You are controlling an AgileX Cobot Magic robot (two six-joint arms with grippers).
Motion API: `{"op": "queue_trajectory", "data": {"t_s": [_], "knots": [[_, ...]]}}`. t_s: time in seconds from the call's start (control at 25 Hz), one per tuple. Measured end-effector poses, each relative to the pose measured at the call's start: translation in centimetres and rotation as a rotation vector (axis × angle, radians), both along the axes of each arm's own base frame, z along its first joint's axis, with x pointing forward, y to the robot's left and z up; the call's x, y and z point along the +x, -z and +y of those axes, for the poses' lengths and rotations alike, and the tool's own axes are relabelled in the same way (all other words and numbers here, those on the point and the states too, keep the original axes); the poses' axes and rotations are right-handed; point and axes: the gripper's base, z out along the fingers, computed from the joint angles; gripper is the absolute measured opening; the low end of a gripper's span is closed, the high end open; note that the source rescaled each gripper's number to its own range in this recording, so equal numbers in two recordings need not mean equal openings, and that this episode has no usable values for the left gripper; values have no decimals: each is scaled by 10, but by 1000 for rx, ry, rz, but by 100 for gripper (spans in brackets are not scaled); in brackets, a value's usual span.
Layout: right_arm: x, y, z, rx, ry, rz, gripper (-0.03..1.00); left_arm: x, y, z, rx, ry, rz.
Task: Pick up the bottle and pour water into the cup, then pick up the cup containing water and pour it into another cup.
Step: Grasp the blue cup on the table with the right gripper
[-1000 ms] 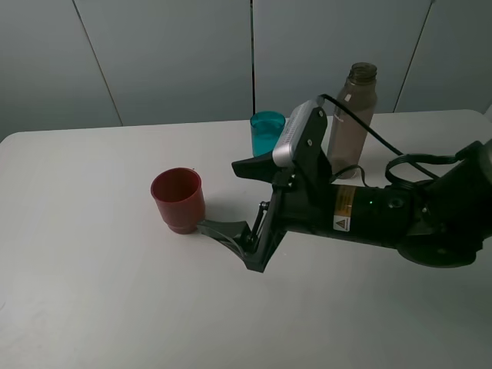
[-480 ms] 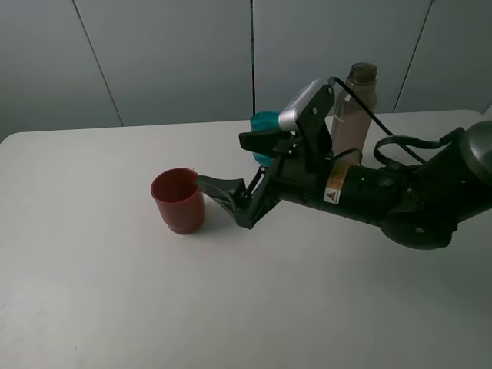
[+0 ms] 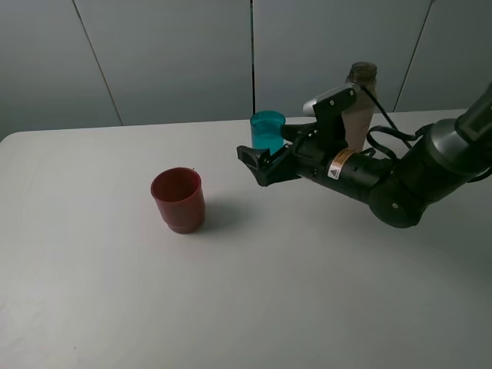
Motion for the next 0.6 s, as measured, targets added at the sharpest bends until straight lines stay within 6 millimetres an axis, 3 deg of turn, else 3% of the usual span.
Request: {"op": "queue_trajectory", "data": {"t_s": [0.32,0.6], "knots": [[31,21,-2,12,163,52,100,0,0,0,0,0,0],[50,32,4,1,192,35,100,0,0,0,0,0,0]]}}
